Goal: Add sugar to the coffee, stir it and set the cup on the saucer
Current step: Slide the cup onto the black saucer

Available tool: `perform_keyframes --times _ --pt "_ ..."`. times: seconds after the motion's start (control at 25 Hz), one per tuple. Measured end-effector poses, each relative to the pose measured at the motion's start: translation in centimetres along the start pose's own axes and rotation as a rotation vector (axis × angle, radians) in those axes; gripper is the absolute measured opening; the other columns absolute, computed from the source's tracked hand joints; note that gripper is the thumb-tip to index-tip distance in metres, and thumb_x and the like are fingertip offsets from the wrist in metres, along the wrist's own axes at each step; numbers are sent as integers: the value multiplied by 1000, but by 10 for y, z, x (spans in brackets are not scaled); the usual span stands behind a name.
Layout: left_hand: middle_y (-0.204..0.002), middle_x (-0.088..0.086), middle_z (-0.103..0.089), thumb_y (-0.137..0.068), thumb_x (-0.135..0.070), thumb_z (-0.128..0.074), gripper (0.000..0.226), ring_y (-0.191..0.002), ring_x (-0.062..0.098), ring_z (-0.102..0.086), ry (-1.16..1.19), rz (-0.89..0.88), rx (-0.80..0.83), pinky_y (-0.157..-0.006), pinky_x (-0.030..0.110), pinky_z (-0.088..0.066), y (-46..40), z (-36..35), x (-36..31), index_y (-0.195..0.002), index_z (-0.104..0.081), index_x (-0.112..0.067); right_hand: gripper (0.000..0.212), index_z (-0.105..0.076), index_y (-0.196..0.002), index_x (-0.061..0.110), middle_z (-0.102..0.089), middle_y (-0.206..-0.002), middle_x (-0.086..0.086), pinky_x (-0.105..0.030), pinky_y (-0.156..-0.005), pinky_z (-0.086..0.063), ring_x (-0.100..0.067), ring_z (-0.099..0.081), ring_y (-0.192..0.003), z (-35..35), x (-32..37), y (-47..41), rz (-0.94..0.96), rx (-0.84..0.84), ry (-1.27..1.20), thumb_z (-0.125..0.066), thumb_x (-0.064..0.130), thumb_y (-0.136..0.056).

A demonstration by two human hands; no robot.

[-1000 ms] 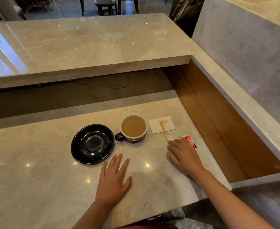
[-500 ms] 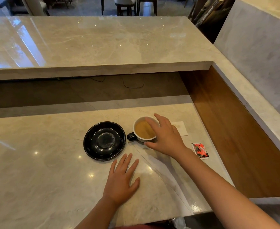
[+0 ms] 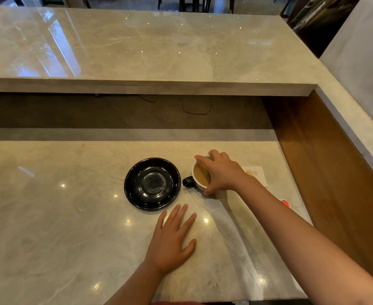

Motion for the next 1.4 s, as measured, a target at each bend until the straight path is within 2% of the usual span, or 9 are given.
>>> perform_keyframes --times 0.24,0.52,0.72,1.04,1.2,1.4 --pt "-155 1 -16 -90 -54 -34 60 -141 16 0 -12 -15 -27 -111 42 3 0 3 -2 -145 -22 -33 99 -25 -132 34 -37 -132 -9 -37 -74 -46 -30 -36 -116 4 4 7 -9 -98 -40 -77 52 -50" --pt "-155 1 -15 -89 -51 -38 60 -141 17 -3 11 -31 -38 -112 41 3 0 4 -2 -144 -25 -30 94 -27 -128 35 -39 -125 -8 -33 -68 -38 -28 -38 -112 29 44 5 55 -188 -139 -73 58 -50" --pt "-155 3 -15 -90 -50 -37 59 -141 16 3 -6 -30 -36 -112 47 -2 0 4 -2 -144 -23 -31 92 -28 -129 32 -39 -126 -8 -34 -72 -41 -27 -37 -112 30 90 -10 128 -164 -172 -76 53 -53" --pt "-147 9 -37 -86 -49 -45 60 -139 23 -19 -14 -52 -55 -109 53 -11 -1 7 -3 -141 -31 -26 92 -29 -131 30 -38 -127 -10 -41 -77 -45 -30 -36 -115 17 136 -31 162 -126 -181 -76 50 -55" --pt "-147 10 -38 -89 -48 -44 57 -139 24 -18 9 -63 -72 -113 52 -8 0 9 -3 -139 -34 -25 92 -30 -132 27 -38 -127 -11 -40 -77 -45 -32 -36 -114 11 146 -35 168 -118 -140 -76 51 -56" --pt "-151 7 -31 -91 -48 -41 58 -141 21 -10 28 -55 -64 -112 53 0 -1 12 -4 -143 -28 -26 90 -31 -131 25 -37 -128 -12 -41 -76 -46 -33 -36 -114 11 153 -38 162 -113 -94 -76 51 -57"
Point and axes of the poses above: each hand's wrist, its own y-axis away from the middle knuckle, its own z-axis out of the back of the hand, x = y × z, the point moved 7 cm from there along -y, towards the middle knuckle
